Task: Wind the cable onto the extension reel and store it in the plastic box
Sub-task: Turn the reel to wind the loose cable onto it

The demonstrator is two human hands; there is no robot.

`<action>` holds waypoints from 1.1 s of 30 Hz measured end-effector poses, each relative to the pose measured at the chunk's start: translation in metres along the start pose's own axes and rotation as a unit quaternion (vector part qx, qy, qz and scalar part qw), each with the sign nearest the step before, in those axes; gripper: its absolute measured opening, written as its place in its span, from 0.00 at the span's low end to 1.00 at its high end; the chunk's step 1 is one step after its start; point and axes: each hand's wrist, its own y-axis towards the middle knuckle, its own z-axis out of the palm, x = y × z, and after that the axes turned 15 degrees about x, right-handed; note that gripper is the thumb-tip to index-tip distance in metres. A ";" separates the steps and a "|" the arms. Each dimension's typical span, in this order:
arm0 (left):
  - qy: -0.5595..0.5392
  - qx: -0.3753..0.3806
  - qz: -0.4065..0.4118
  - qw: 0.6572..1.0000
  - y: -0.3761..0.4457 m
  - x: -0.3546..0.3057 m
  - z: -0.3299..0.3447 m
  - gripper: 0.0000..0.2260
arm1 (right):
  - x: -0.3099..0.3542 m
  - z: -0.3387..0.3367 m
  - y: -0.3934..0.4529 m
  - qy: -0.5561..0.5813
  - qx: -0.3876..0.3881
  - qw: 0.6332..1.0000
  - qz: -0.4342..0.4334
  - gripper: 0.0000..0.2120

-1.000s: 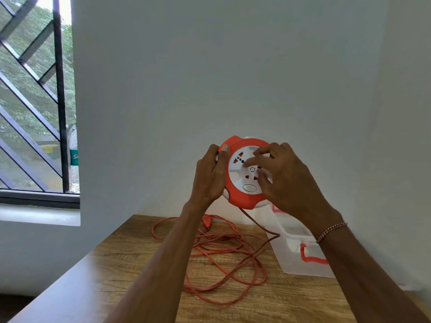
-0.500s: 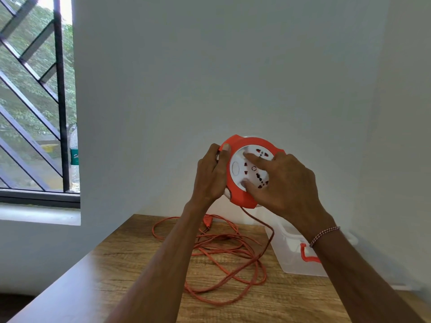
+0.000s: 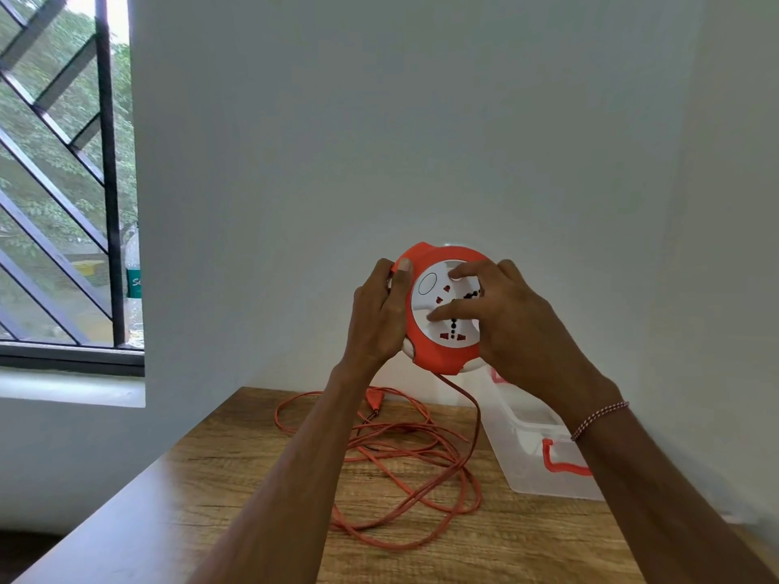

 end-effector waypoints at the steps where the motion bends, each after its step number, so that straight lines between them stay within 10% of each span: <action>1: -0.001 -0.001 -0.002 1.000 0.000 0.000 0.000 0.16 | 0.002 0.000 0.000 -0.005 0.020 1.000 0.009 0.24; 22: -0.022 0.007 0.000 1.000 0.000 -0.003 0.002 0.15 | 0.007 -0.002 -0.004 0.024 -0.127 0.988 0.087 0.17; 33: -0.021 -0.004 0.010 1.000 0.000 -0.004 -0.001 0.14 | 0.009 -0.003 -0.004 -0.046 0.022 0.998 0.033 0.30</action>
